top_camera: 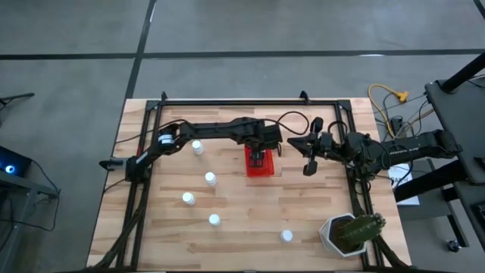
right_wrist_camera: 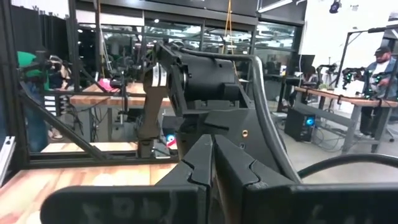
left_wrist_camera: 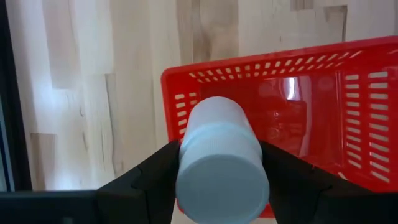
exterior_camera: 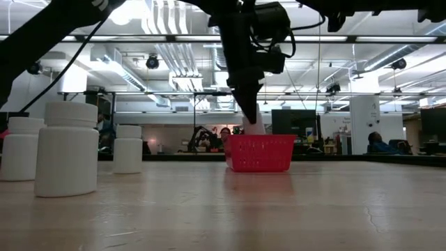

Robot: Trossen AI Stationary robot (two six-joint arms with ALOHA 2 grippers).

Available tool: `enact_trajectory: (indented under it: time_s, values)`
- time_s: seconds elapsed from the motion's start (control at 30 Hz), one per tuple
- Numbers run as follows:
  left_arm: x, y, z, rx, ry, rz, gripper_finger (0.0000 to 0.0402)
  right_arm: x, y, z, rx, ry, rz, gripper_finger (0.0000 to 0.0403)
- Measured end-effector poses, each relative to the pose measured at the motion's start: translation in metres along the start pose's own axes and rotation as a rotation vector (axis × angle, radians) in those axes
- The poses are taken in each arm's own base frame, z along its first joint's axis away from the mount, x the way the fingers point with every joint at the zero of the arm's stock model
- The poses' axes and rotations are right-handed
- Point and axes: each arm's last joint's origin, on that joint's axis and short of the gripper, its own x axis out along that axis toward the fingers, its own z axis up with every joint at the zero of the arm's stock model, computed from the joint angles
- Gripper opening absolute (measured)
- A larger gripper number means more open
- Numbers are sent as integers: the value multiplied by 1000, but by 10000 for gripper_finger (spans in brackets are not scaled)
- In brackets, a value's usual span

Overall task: Pick and place pill bottles into a basket
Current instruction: Put the middle right white medicine bottle into the red bin

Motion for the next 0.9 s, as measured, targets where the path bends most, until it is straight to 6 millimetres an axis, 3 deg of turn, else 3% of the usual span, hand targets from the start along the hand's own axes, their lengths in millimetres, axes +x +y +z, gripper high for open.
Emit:
enact_trajectory:
  time_s: [0.43, 0.9]
  values:
    - [1, 2, 4, -12, -50, -27, 192, 0, 0, 3, -21, -8, -1, 9]
    - [28, 5, 3, -21, -34, -46, 192, -1, -1, 4, -17, -10, -1, 9]
